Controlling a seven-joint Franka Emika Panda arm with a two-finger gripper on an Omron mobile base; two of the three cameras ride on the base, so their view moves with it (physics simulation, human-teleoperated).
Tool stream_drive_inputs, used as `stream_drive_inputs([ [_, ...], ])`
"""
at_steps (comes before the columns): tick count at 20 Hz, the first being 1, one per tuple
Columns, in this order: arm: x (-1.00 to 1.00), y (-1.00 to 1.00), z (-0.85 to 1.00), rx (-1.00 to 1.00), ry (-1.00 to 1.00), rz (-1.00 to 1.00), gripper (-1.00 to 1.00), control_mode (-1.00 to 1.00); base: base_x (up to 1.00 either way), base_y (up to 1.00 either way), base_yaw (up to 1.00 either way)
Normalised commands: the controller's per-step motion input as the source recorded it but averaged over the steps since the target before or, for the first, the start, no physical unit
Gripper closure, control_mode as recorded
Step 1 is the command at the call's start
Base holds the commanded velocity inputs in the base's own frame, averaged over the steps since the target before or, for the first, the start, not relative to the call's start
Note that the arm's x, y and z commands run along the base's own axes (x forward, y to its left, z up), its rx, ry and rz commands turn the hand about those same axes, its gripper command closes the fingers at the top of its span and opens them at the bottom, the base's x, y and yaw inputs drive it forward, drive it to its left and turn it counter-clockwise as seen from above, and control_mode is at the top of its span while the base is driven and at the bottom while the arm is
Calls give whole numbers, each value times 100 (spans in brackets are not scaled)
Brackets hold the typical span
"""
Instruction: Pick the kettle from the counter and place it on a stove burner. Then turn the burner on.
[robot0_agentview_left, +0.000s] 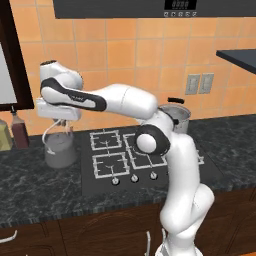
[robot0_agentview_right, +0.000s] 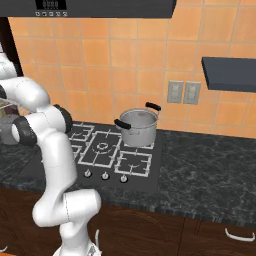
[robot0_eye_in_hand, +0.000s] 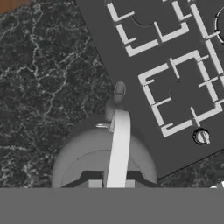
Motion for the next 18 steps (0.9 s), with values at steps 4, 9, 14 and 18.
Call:
stream_drive_inputs([
  [4,30,-40,0,0,-5,17,100,-100,0,0,0],
  [9,25,-56,1,-4,0,20,100,-100,0,0,0],
  [14,28,-68,2,-9,0,19,100,-100,0,0,0],
  [18,42,-73,1,-8,0,20,100,-100,0,0,0],
])
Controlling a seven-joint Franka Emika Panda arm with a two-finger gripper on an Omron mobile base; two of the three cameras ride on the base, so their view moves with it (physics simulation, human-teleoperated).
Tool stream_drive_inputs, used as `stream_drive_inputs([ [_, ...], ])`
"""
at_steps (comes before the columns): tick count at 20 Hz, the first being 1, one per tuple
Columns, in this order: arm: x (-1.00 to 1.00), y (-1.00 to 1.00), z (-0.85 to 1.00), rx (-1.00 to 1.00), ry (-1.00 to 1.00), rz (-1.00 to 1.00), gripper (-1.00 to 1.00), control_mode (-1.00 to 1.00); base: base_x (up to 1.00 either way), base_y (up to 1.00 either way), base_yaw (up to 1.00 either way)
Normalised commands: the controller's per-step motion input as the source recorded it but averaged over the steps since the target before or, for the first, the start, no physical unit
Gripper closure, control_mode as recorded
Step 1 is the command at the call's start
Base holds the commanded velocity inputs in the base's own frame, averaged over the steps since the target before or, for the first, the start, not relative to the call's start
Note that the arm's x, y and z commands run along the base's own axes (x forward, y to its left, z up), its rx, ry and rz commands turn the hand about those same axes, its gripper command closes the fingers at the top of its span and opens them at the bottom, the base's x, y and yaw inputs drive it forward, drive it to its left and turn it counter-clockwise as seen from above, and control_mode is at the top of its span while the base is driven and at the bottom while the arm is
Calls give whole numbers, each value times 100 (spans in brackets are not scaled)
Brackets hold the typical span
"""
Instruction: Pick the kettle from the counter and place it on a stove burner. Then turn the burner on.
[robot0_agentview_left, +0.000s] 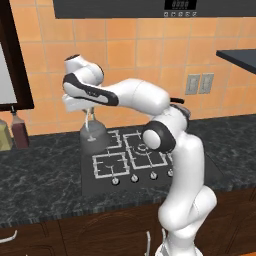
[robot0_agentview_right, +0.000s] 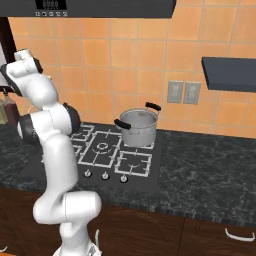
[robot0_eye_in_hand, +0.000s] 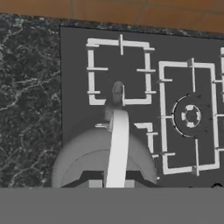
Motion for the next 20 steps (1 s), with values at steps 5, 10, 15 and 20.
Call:
stream_drive_inputs([
  [5,32,-68,1,-7,0,18,100,-100,0,0,0],
  [10,4,-81,0,-1,0,9,100,-100,0,0,0],
  [15,-1,-88,-1,1,1,5,100,-100,0,0,0],
  [20,0,-75,-25,2,2,7,100,-100,0,0,0],
])
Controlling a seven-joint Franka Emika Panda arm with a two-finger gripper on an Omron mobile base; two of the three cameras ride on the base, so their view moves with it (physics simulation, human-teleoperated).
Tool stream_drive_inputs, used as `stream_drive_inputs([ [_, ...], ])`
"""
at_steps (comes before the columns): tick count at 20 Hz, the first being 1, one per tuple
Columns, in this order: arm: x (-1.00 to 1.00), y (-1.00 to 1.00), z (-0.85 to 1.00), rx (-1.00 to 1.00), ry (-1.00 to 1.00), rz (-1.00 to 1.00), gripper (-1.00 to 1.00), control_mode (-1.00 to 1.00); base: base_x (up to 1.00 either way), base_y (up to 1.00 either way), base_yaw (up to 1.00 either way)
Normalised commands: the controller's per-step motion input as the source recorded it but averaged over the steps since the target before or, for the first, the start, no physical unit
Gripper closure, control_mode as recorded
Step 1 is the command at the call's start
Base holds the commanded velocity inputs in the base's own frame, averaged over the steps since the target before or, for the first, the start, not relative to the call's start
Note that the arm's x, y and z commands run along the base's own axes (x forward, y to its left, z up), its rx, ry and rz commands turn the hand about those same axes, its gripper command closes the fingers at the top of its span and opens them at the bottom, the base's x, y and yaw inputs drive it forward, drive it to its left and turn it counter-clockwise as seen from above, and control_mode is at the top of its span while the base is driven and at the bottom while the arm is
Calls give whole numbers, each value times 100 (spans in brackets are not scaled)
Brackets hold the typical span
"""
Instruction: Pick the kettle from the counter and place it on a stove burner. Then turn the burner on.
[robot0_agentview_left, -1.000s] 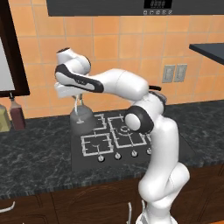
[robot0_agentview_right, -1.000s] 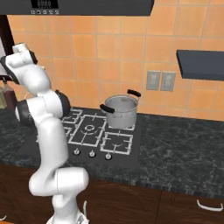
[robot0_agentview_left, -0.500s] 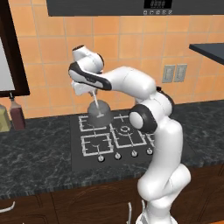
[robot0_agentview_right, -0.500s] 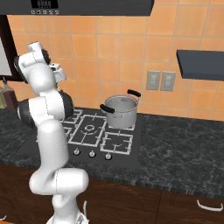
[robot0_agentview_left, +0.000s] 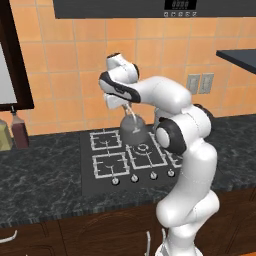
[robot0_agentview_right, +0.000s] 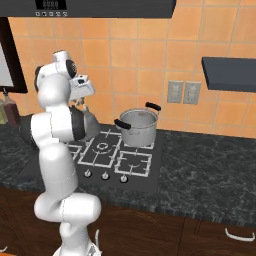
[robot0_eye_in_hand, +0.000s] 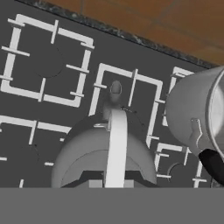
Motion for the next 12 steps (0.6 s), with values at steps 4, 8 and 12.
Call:
stream_drive_inputs([
  [4,0,-43,-47,6,8,7,100,-100,0,0,0],
  [8,-1,-31,-30,2,1,5,100,-100,0,0,0],
  [12,0,-21,-22,0,0,0,100,-100,0,0,0],
])
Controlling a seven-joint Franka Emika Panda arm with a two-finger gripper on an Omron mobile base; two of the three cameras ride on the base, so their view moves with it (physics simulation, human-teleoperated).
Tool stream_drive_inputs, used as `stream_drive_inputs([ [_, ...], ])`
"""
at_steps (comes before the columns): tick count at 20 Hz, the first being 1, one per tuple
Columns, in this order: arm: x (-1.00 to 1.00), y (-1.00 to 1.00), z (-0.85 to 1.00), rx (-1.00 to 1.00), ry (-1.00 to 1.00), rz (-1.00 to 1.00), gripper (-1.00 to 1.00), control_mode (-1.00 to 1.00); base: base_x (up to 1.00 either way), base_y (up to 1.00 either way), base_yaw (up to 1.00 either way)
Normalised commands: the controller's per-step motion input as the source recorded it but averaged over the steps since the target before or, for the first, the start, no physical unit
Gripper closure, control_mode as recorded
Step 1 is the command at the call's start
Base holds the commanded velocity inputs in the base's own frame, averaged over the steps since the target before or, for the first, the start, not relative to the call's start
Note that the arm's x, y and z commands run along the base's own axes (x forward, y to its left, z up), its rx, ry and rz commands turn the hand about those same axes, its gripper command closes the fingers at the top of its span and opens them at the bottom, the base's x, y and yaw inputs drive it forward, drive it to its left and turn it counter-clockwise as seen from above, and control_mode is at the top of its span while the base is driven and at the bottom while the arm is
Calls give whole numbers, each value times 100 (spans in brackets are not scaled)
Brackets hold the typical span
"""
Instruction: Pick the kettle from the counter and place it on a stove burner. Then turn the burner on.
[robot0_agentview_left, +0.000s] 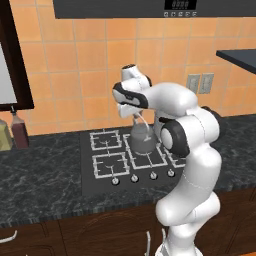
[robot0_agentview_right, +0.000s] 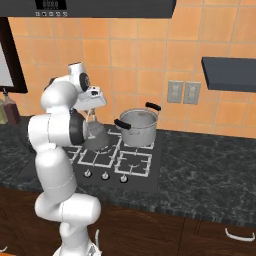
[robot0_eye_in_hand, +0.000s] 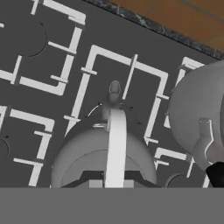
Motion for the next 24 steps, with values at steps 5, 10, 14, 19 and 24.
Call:
stream_drive_inputs([
  [5,0,-2,-26,0,0,0,100,-100,0,0,0],
  [10,0,0,-15,0,0,0,100,-100,0,0,0],
  [14,0,0,-35,3,0,0,100,-100,0,0,0],
  [19,1,-3,2,4,-3,0,100,-100,0,0,0],
  [24,18,-26,7,3,0,0,100,-100,0,0,0],
])
